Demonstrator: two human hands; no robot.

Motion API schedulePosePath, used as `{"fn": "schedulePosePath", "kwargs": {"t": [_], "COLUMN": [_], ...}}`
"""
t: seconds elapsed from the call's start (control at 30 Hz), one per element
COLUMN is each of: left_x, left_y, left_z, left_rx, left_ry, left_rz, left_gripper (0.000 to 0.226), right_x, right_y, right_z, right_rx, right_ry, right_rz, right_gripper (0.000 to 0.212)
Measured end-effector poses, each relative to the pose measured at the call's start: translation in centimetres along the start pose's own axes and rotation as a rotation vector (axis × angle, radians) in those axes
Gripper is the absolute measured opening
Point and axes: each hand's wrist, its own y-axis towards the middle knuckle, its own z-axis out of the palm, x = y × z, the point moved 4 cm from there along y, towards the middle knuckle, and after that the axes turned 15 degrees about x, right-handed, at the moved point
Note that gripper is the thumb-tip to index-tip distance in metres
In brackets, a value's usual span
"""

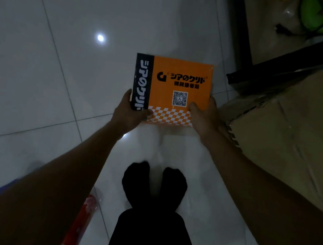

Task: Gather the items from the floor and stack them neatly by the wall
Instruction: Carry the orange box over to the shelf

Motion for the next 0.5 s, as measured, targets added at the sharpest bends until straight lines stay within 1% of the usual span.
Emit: {"fn": "schedulePosePath", "kwargs": {"t": [0.07,0.1,0.13,0.2,0.3,0.5], "left_x": [-0.3,-0.2,-0.1,0.3,1.3,4.1], "left_y": [-2.3,-3.5,-4.7,-7.2,-11.7,-22.8], "left_z": [0.3,0.3,0.3,-0.1,-1.2,-4.1], "left_rx": [-0.060,-0.080,-0.089,-0.082,-0.081,-0.132], "left_ry": [0.033,0.043,0.055,0.075,0.059,-0.034], "left_rz": [-0.015,-0.024,-0.026,-0.036,-0.044,0.012], "left_gripper": [0.087,0.088,0.088,0.080,0.067,0.054], "right_x": [0.5,0.9,1.4,2.3,3.4,4.1], "right_y": [-2.1,-3.5,-5.0,-8.0,-13.0,-23.0], "right_z": [0.7,1.3,1.8,3.2,5.9,12.5], "right_rx": [-0.063,-0.076,-0.083,-0.077,0.043,0.345], "right_ry": [-0.094,-0.132,-0.158,-0.173,-0.169,-0.394], "right_rz": [-0.074,-0.102,-0.121,-0.163,-0.228,-0.369], "right_gripper": [0.076,0.081,0.083,0.080,0.073,0.070]}}
